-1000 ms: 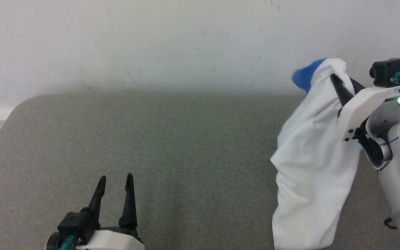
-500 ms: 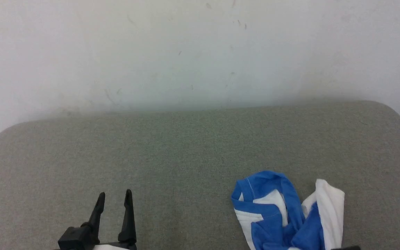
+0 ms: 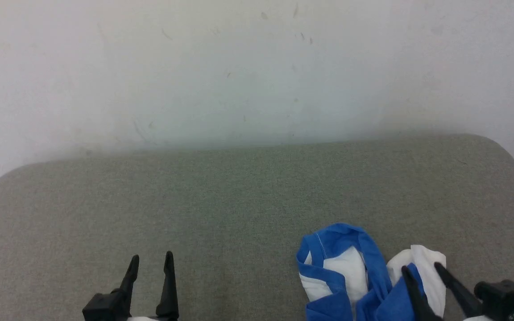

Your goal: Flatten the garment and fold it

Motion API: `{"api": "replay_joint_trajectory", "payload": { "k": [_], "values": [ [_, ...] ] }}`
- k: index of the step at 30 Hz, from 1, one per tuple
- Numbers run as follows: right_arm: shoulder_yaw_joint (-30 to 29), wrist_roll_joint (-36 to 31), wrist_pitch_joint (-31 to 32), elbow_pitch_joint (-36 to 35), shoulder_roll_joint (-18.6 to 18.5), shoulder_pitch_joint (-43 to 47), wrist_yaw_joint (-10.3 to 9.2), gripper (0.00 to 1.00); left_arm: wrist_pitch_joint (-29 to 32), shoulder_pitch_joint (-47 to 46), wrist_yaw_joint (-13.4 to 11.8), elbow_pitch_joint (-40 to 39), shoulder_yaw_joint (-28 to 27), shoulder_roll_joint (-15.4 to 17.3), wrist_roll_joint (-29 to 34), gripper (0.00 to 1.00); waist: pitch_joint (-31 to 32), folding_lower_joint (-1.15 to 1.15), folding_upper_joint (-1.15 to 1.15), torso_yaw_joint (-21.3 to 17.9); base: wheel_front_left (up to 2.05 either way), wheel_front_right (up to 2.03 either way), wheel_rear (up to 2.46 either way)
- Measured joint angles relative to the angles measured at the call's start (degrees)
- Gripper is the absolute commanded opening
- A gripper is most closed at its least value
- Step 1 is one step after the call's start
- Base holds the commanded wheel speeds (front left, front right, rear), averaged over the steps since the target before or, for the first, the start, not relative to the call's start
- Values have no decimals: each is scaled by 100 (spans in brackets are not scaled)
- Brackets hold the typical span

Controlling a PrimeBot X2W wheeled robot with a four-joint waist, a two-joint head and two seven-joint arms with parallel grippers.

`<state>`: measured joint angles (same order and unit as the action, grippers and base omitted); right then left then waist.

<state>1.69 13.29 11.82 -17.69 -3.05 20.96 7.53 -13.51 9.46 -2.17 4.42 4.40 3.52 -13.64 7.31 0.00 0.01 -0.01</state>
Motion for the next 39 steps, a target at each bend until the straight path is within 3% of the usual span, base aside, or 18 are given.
{"api": "replay_joint_trajectory", "payload": {
  "k": [11, 18, 22, 36, 37, 39],
  "values": [
    [-902, -431, -342, 129, -156, -556, 0, 100, 816, -275, 10, -157, 723, 10, 167, 100, -114, 1, 0, -44, 0, 0, 0],
    [-924, -487, -327, 135, -151, -587, 0, 100, 2164, -814, 620, 85, 2080, -41, 31, 100, -339, 1, 0, -122, 0, 0, 0],
    [-943, -513, -277, 135, -142, -695, 0, 100, 2974, -1133, 818, 368, 2722, -54, -97, 100, -521, 1, 0, -175, 0, 0, 0],
    [-923, -459, -243, 211, -59, -911, 0, 100, 5088, -2414, 922, 1703, 3978, 82, -394, 100, -993, 1, 0, -472, 0, 0, 0],
    [-921, -453, -243, 216, -53, -911, 0, 100, 5155, -2469, 922, 1719, 4042, 89, -483, 80, -997, 1, 0, -494, 0, 0, 0],
    [-917, -452, -243, 240, -44, -910, 0, 100, 5179, -2520, 922, 1726, 4112, 157, -657, 4, -975, 1, 0, -521, 0, 0, 0]
  ]
}}
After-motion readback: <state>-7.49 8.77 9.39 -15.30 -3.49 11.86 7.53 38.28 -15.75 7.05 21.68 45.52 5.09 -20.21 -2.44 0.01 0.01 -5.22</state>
